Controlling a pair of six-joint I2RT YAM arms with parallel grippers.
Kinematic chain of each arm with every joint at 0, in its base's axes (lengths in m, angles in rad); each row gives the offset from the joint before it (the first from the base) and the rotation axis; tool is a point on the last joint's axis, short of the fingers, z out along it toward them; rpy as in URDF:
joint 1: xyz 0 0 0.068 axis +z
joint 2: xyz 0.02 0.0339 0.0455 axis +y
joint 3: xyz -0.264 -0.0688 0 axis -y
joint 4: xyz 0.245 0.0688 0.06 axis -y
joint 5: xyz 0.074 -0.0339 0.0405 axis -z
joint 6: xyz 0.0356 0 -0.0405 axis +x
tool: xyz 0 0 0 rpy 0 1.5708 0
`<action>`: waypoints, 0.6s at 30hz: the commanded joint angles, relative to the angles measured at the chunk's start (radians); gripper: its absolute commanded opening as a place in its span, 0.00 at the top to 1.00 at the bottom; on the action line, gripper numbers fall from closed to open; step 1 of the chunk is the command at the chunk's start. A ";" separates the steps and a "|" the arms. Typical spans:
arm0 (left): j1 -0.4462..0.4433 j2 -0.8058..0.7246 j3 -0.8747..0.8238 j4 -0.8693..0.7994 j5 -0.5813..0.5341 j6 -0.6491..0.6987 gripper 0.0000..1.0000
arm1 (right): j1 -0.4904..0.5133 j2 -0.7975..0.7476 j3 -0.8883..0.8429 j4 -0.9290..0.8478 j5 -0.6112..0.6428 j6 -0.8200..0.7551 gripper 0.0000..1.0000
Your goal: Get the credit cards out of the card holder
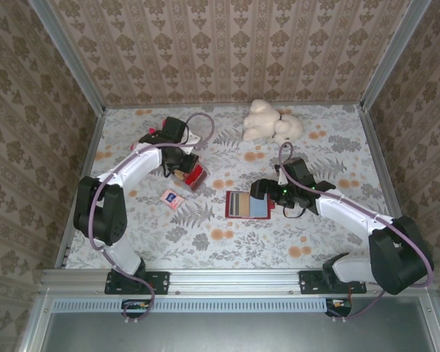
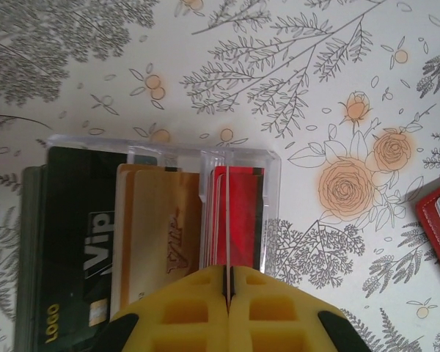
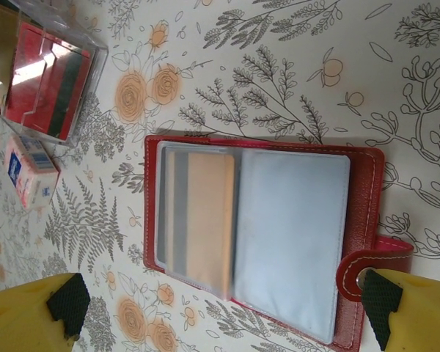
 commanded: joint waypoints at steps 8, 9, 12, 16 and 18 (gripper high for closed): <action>0.003 0.077 0.061 -0.066 0.026 0.058 1.00 | 0.007 0.028 0.034 -0.037 0.019 0.004 0.02; 0.003 0.081 0.064 -0.074 0.026 0.061 1.00 | 0.007 0.029 0.035 -0.039 0.019 0.004 0.02; 0.003 0.091 0.072 -0.098 0.034 0.073 1.00 | 0.007 0.037 0.041 -0.042 0.019 0.003 0.02; 0.003 0.094 0.074 -0.108 0.025 0.071 0.93 | 0.008 0.050 0.049 -0.044 0.016 0.007 0.02; 0.003 0.092 0.078 -0.110 0.026 0.063 0.83 | 0.007 0.055 0.053 -0.043 0.014 0.010 0.02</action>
